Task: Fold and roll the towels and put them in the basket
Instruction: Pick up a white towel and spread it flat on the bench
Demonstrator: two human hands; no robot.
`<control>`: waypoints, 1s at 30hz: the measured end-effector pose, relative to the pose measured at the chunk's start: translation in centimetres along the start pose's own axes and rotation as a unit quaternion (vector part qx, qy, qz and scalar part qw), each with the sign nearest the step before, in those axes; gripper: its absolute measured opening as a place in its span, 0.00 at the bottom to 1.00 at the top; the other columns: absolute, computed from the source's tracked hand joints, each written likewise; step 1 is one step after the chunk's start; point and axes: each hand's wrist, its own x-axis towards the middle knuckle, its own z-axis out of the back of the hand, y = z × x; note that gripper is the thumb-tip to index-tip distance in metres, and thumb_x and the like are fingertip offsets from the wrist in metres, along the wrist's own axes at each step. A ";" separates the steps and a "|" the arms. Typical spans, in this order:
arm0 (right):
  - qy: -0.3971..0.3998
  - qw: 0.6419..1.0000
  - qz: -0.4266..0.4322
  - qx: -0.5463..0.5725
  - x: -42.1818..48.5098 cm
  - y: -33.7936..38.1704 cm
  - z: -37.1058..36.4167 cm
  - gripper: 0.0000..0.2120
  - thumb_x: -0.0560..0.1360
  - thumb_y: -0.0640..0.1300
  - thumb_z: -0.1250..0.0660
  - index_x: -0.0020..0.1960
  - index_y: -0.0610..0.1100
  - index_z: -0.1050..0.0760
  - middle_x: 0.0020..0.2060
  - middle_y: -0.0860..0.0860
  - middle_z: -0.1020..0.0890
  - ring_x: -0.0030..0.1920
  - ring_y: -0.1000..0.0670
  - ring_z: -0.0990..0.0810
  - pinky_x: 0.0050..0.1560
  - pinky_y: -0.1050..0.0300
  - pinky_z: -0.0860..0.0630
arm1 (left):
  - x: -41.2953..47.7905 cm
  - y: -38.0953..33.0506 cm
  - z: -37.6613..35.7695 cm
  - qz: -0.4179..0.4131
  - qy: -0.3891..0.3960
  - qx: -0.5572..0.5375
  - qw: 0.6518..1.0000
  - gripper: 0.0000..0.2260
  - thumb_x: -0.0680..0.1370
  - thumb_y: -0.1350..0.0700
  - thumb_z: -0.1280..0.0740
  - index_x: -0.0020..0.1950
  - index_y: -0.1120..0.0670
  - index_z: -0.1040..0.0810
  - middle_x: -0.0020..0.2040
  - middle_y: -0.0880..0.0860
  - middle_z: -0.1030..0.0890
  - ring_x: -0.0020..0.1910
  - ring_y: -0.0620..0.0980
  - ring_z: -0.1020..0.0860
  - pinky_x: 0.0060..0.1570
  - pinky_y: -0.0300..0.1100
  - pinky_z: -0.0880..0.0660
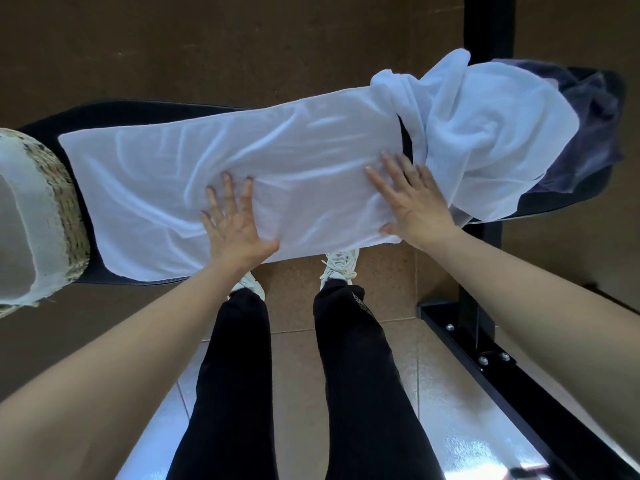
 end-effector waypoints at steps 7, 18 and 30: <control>-0.025 0.999 -0.023 0.009 -1.2 3.9 1.4 0.56 0.72 0.37 0.29 0.83 0.52 0.66 0.82 0.42 0.63 0.82 0.38 0.61 0.80 0.39 0.60 | 0.0 0.8 -0.3 -0.050 0.002 0.007 0.999 0.58 0.65 0.41 0.24 0.84 0.44 0.60 0.84 0.52 0.62 0.82 0.63 0.61 0.77 0.68 0.53; -0.012 0.994 0.102 0.045 3.3 25.2 0.1 0.36 0.79 0.50 0.33 0.82 0.56 0.45 0.84 0.49 0.52 0.82 0.36 0.51 0.75 0.30 0.45 | -5.9 14.8 1.7 0.340 -0.230 -0.303 0.860 0.17 0.77 0.55 0.30 0.66 0.53 0.26 0.64 0.53 0.27 0.60 0.54 0.25 0.55 0.46 0.28; 0.000 0.998 0.064 -0.004 3.9 26.2 -1.1 0.41 0.75 0.49 0.28 0.82 0.60 0.45 0.84 0.50 0.51 0.81 0.36 0.51 0.73 0.27 0.46 | -4.4 25.9 1.2 0.321 -0.017 -0.432 0.843 0.12 0.73 0.46 0.24 0.45 0.54 0.16 0.43 0.48 0.15 0.44 0.50 0.19 0.44 0.43 0.25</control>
